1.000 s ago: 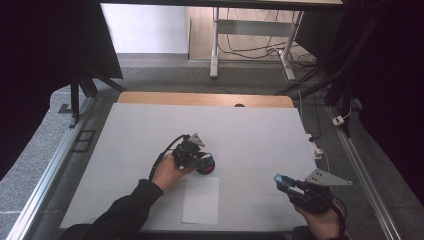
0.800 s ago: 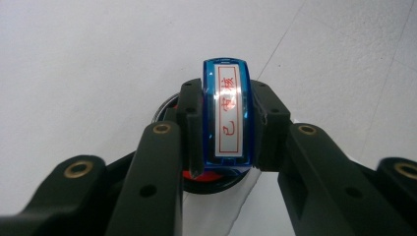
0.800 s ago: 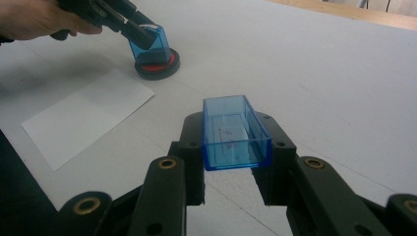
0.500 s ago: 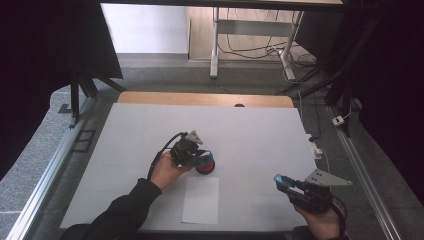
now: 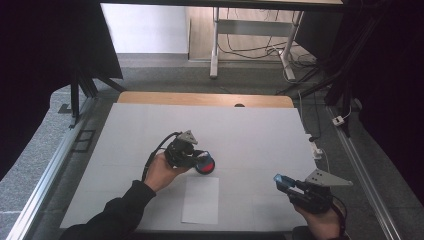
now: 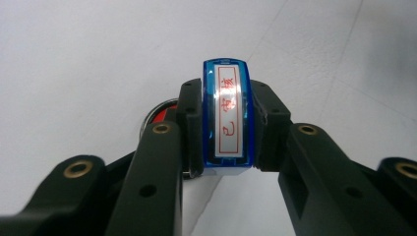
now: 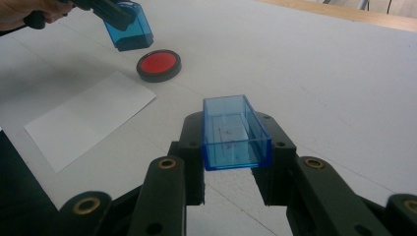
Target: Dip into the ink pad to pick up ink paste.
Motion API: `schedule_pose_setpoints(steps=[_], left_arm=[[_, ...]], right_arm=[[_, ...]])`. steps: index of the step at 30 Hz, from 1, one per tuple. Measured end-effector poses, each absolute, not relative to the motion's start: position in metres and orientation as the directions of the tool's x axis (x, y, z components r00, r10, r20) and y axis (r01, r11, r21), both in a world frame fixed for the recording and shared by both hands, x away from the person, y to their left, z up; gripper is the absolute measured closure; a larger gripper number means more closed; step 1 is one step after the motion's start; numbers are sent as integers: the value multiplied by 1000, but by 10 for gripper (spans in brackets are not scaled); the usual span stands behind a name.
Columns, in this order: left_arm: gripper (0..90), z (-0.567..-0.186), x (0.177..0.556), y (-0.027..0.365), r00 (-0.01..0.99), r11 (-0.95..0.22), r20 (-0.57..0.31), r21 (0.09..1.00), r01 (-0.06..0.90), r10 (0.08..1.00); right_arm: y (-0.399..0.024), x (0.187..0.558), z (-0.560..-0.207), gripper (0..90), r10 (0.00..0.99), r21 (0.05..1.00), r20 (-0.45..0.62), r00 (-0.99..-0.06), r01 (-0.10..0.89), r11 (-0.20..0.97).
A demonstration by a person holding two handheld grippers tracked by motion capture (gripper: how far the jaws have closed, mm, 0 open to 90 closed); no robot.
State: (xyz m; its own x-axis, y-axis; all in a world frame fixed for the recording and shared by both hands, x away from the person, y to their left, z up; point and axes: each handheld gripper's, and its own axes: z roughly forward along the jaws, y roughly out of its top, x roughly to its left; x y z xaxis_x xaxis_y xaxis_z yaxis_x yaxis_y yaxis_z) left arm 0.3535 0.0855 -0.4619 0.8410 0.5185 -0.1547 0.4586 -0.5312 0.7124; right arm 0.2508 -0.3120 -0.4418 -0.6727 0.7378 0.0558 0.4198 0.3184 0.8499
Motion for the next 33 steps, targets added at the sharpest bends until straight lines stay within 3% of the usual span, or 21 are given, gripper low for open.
schedule_pose_setpoints(steps=[33], left_arm=[[695,-443,306,102,870,-503,-200,749,432,451]], right_arm=[[-312,250,-441,686,731,851,56,-680,415,321]])
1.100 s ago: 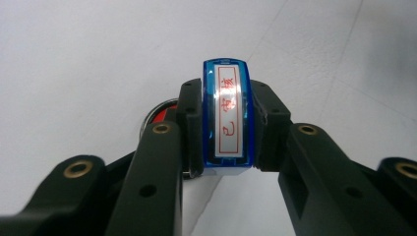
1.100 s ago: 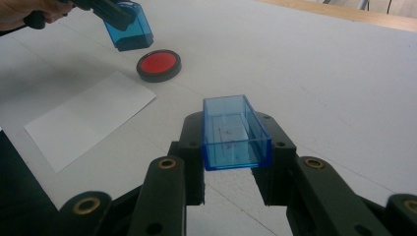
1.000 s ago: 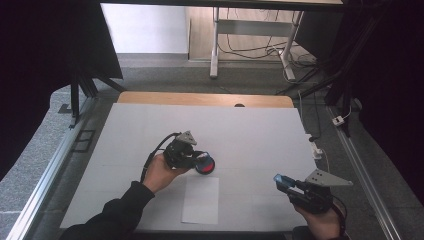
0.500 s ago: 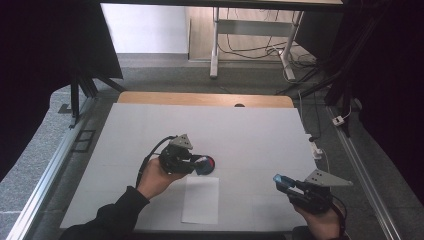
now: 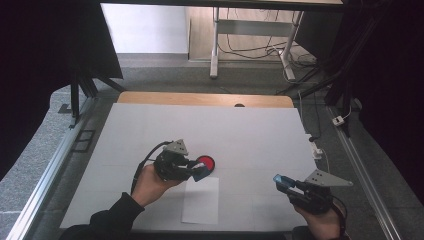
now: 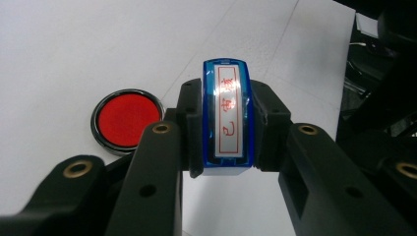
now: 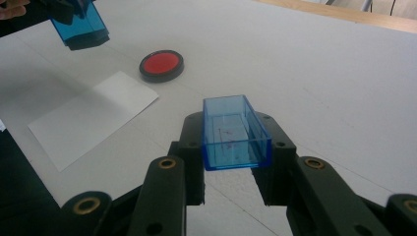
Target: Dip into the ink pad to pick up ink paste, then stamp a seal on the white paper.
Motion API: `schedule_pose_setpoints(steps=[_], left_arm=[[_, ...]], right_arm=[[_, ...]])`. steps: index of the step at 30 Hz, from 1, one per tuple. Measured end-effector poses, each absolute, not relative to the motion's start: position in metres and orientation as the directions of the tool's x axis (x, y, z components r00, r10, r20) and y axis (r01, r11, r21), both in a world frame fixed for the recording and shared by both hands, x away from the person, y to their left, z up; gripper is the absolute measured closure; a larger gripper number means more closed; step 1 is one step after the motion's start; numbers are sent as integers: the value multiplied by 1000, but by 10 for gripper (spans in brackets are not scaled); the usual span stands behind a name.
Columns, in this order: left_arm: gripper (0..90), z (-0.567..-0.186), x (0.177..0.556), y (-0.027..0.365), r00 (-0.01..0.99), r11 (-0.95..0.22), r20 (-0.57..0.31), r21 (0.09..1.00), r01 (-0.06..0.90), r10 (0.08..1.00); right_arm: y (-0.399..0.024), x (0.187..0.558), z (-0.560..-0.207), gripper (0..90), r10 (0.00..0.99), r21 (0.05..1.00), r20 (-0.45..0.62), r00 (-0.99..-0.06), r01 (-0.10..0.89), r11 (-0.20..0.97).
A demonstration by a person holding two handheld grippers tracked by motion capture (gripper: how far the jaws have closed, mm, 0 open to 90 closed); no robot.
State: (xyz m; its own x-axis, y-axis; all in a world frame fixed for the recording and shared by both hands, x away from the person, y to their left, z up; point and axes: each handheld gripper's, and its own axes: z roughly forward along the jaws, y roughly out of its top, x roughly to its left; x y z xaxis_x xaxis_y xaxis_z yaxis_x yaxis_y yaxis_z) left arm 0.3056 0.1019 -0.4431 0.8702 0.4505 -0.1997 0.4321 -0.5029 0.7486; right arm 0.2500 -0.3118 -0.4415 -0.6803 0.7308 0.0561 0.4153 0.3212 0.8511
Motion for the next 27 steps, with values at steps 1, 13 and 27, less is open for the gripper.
schedule_pose_setpoints(steps=[1,13,27], left_arm=[[694,-443,304,102,871,-503,-201,748,432,449],[694,-445,294,101,876,-513,-202,744,428,437],[695,-465,295,91,878,-562,-188,705,433,440]], right_arm=[[-312,250,-442,686,731,851,56,-680,415,321],[-312,250,-441,686,731,852,56,-680,415,321],[-312,250,-442,686,733,851,49,-679,412,325]])
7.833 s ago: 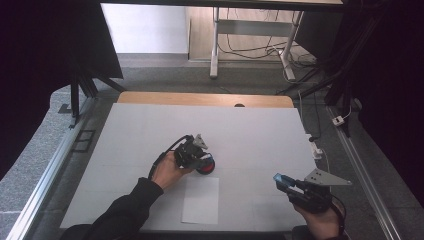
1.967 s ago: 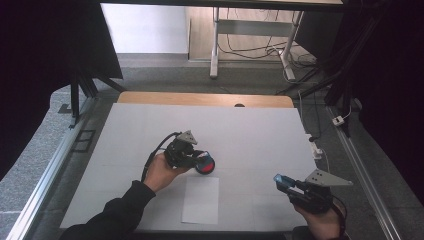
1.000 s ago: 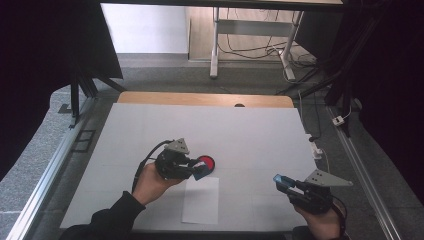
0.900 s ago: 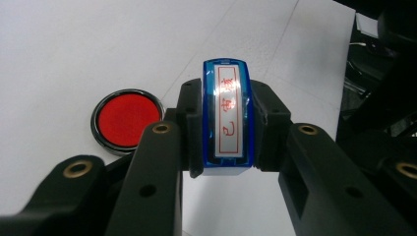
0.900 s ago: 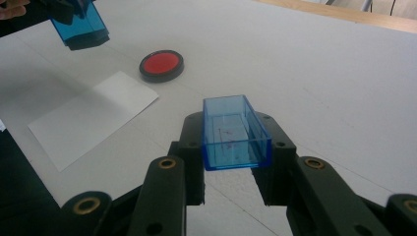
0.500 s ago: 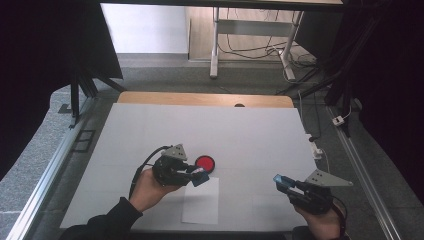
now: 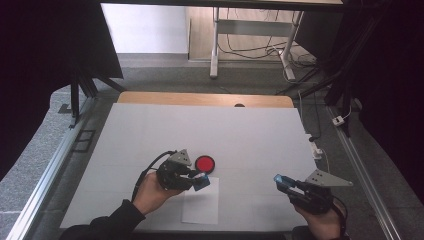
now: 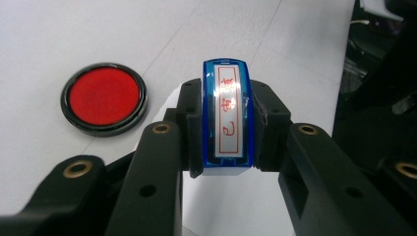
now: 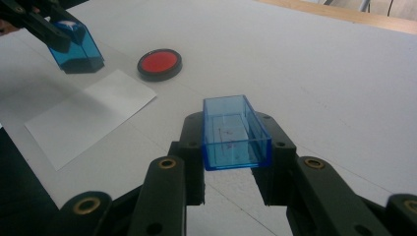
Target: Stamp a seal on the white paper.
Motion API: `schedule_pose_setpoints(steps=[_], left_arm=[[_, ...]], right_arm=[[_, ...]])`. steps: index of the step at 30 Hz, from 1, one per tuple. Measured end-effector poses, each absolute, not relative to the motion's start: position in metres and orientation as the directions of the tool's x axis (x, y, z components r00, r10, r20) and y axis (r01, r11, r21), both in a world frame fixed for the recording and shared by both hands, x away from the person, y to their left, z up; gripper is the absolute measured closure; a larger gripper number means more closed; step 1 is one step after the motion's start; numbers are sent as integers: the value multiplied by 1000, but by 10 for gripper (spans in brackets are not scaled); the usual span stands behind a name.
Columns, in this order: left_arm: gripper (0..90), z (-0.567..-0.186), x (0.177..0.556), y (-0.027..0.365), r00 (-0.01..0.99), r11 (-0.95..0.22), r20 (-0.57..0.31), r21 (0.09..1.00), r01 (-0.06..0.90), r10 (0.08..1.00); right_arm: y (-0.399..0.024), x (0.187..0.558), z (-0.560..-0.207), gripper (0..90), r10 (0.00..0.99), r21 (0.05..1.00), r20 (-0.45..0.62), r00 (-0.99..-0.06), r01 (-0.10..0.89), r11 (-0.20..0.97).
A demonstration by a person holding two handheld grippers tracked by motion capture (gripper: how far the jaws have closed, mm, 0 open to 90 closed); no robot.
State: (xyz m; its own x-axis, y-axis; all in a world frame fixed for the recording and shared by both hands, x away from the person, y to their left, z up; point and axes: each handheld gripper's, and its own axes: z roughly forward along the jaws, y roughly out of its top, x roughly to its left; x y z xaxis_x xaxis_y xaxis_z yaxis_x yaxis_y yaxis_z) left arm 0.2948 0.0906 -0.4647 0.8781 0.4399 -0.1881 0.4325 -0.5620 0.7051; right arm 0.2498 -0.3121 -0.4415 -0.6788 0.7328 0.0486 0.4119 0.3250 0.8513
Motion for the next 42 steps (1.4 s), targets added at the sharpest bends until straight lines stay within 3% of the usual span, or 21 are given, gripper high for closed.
schedule_pose_setpoints(steps=[32,42], left_arm=[[696,-501,297,72,877,-648,-155,619,445,454],[700,-504,300,75,869,-627,-190,624,466,457]], right_arm=[[-314,249,-441,686,731,853,55,-680,412,320],[-314,249,-441,686,731,853,56,-680,413,319]])
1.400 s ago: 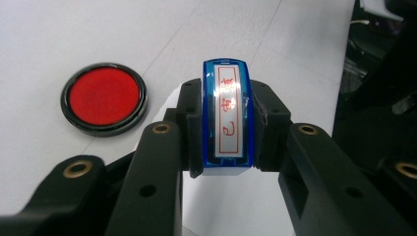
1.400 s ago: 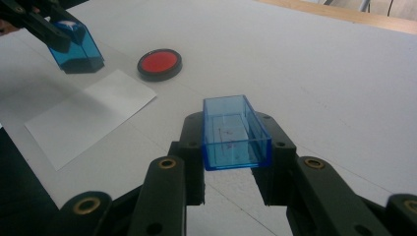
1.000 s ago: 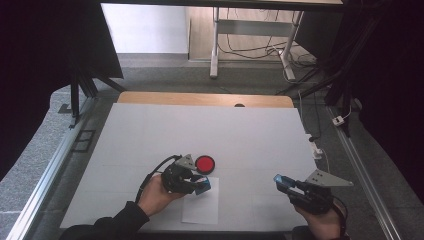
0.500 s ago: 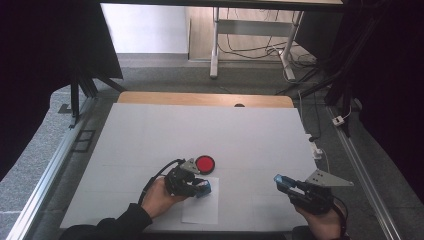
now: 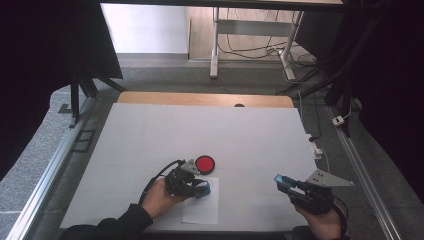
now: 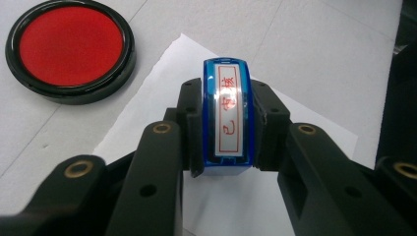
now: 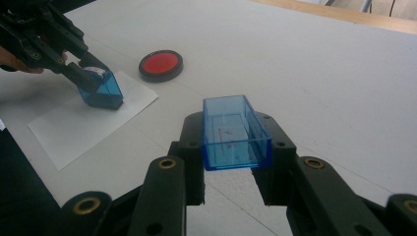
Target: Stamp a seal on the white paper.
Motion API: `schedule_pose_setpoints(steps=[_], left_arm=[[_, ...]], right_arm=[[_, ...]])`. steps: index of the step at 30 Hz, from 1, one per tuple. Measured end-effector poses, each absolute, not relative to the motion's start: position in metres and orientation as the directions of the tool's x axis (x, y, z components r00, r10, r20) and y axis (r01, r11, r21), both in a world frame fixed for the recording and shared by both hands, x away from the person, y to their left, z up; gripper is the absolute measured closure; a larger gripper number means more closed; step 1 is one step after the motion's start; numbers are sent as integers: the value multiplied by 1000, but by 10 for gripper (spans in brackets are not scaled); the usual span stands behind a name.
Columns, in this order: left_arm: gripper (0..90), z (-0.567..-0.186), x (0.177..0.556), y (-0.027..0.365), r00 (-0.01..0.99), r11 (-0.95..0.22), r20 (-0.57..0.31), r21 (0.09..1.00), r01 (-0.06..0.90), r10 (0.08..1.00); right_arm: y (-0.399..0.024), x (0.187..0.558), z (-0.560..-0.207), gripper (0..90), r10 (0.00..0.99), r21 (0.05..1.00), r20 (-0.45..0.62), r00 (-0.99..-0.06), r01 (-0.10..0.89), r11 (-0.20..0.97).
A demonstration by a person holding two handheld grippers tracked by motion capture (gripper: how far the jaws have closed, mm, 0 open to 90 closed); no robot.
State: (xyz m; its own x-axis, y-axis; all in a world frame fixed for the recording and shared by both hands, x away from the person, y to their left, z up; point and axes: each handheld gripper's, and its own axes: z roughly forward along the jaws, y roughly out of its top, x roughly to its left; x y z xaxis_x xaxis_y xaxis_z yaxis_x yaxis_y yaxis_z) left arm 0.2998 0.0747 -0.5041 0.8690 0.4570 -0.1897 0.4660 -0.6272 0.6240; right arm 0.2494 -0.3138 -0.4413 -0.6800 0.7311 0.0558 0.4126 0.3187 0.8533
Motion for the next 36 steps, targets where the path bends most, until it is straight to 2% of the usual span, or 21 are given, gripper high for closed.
schedule_pose_setpoints(steps=[7,27,36], left_arm=[[702,-506,302,77,860,-605,-225,630,487,458],[703,-503,280,64,882,-676,-33,629,385,471],[702,-505,288,70,873,-640,-108,639,428,476]], right_arm=[[-313,250,-441,686,732,852,56,-679,415,319],[-313,250,-442,686,730,850,57,-681,417,323],[-313,250,-442,686,730,849,58,-681,418,323]])
